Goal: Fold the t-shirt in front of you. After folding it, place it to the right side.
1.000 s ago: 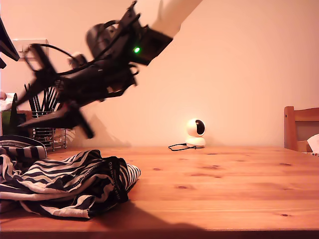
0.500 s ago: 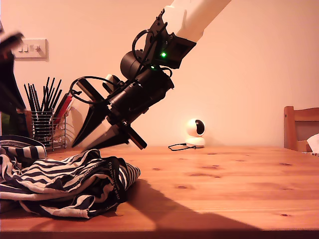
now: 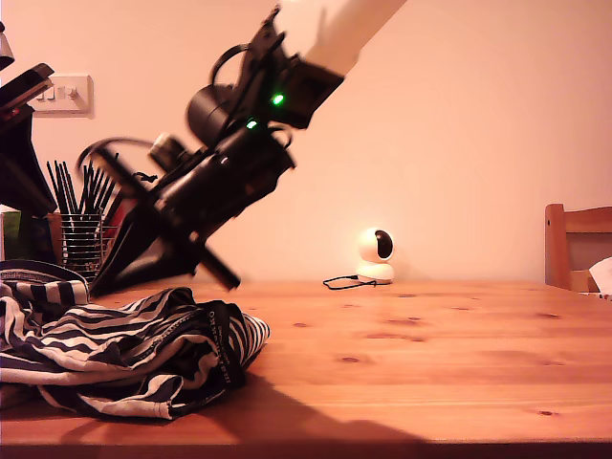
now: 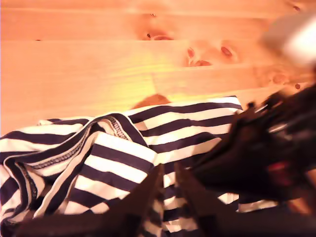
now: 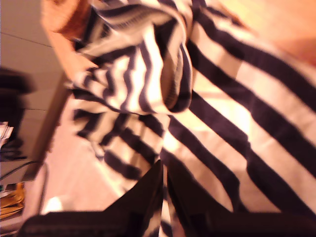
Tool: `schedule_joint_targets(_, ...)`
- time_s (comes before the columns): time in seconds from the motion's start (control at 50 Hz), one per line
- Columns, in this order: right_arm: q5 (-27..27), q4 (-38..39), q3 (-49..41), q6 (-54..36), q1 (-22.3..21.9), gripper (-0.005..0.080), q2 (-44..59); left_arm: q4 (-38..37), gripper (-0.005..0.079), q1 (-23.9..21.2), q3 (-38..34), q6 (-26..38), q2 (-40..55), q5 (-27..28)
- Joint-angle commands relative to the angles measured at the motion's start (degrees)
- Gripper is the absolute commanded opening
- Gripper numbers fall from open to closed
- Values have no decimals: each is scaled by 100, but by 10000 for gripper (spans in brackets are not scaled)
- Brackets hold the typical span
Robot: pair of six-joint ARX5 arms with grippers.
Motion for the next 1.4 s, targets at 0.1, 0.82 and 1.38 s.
schedule_joint_targets(0.1, 562, -225, 39, -9, -48, -10, 332, 26, -7, -17, -26, 46, -37, 2)
schedule_joint_targets(0.82, 2557, -2675, 39, -1132, -914, -10, -28, 345, -13, -271, -26, -24, -35, 114)
schedule_joint_targets(1.38, 3082, -2922, 33, -1329, -1300, -10, -439, 450, -13, -391, -26, -66, -35, 114)
